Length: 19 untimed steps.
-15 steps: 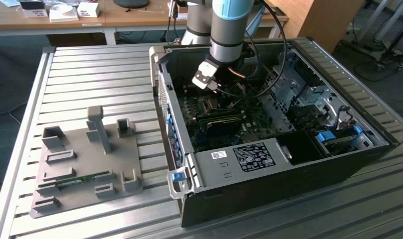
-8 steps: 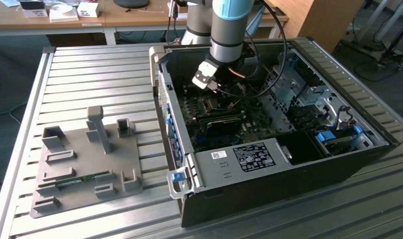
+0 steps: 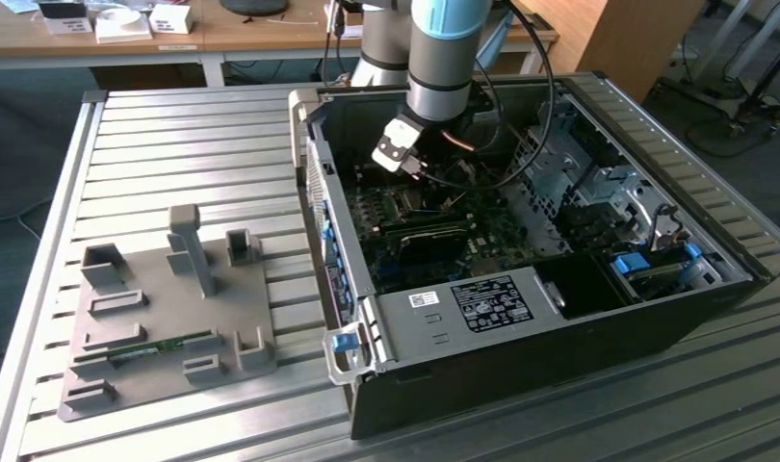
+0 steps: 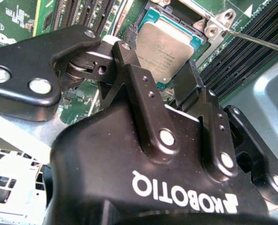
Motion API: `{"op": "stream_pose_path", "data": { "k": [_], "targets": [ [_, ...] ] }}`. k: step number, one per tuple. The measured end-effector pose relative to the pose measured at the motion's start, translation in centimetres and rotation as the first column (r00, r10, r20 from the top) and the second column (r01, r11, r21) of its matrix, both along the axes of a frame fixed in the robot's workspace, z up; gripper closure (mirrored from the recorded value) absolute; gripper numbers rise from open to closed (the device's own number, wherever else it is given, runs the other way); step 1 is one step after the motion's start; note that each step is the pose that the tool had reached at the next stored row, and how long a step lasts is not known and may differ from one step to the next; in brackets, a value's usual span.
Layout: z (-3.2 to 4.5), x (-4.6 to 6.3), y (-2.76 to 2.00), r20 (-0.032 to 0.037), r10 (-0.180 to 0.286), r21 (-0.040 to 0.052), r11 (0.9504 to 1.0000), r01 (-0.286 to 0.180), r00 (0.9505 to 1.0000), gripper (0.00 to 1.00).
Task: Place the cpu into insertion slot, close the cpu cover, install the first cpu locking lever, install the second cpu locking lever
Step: 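Place the cpu into insertion slot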
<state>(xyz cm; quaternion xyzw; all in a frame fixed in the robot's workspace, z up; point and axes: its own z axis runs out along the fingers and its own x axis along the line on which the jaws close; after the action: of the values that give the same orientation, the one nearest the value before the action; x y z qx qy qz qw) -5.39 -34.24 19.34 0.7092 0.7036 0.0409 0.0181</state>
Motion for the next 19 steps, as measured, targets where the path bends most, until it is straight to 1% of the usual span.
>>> {"op": "stream_pose_path", "data": {
  "k": [19],
  "targets": [
    [-0.27,0.00,0.00,-0.0001,0.000,-0.0001,1.0000,0.000,1.0000,0.46]
  ]
}}
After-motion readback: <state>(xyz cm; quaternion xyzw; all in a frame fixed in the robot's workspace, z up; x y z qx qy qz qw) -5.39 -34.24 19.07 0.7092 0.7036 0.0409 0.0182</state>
